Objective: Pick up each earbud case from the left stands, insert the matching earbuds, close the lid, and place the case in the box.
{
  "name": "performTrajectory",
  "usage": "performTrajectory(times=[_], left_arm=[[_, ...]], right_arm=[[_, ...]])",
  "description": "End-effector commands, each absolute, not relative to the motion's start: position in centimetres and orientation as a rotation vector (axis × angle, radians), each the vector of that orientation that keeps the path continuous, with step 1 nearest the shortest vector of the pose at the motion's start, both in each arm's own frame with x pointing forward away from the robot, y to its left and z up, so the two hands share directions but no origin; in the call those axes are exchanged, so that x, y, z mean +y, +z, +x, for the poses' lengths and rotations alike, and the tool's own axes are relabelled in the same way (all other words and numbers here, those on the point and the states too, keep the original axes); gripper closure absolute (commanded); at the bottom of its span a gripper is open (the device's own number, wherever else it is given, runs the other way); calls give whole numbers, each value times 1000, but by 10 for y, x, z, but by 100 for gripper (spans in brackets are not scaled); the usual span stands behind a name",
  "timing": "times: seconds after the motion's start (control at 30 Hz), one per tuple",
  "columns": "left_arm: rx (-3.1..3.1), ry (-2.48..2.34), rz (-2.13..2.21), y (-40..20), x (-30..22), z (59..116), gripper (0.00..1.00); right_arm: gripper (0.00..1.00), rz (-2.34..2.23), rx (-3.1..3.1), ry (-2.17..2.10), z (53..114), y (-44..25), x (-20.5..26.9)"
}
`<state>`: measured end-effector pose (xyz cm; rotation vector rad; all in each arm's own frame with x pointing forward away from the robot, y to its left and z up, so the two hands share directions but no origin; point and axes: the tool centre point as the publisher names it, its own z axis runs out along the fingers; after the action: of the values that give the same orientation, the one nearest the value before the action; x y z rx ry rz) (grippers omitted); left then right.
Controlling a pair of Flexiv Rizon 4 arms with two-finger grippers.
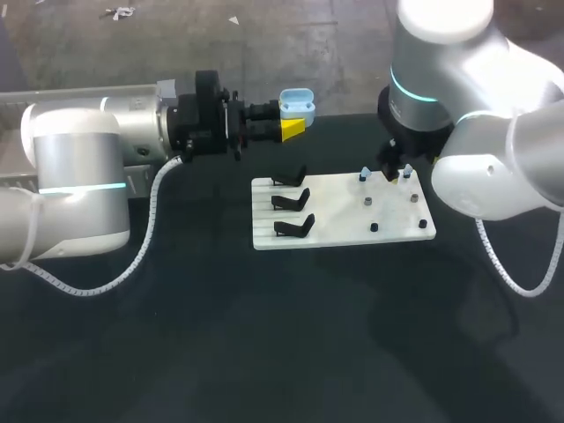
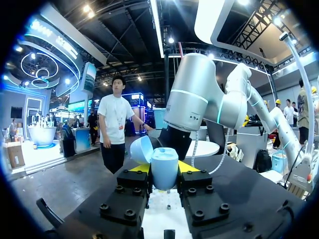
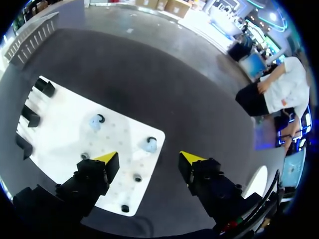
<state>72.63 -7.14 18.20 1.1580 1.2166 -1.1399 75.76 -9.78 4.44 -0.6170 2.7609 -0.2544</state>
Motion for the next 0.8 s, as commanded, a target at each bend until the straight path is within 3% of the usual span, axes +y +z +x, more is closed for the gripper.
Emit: performTrajectory(times=[0.03, 0.2, 0.23, 0.33, 0.8], left_arm=[[1218, -1135, 1154, 182, -72, 725, 100], [1218, -1135, 1154, 182, -72, 725, 100], [1218, -1135, 1154, 182, -72, 725, 100], [1218, -1135, 1154, 182, -72, 725, 100], [1218, -1135, 1154, 182, -72, 725, 100]], right_arm=[[25, -622, 2775, -268, 766, 40, -94], [39, -620, 2779, -276, 767, 40, -94], [46, -619, 2781, -278, 767, 39, -95], [51, -615, 2786, -278, 767, 38, -95], [52, -591, 2808, -263, 766, 31, -97]])
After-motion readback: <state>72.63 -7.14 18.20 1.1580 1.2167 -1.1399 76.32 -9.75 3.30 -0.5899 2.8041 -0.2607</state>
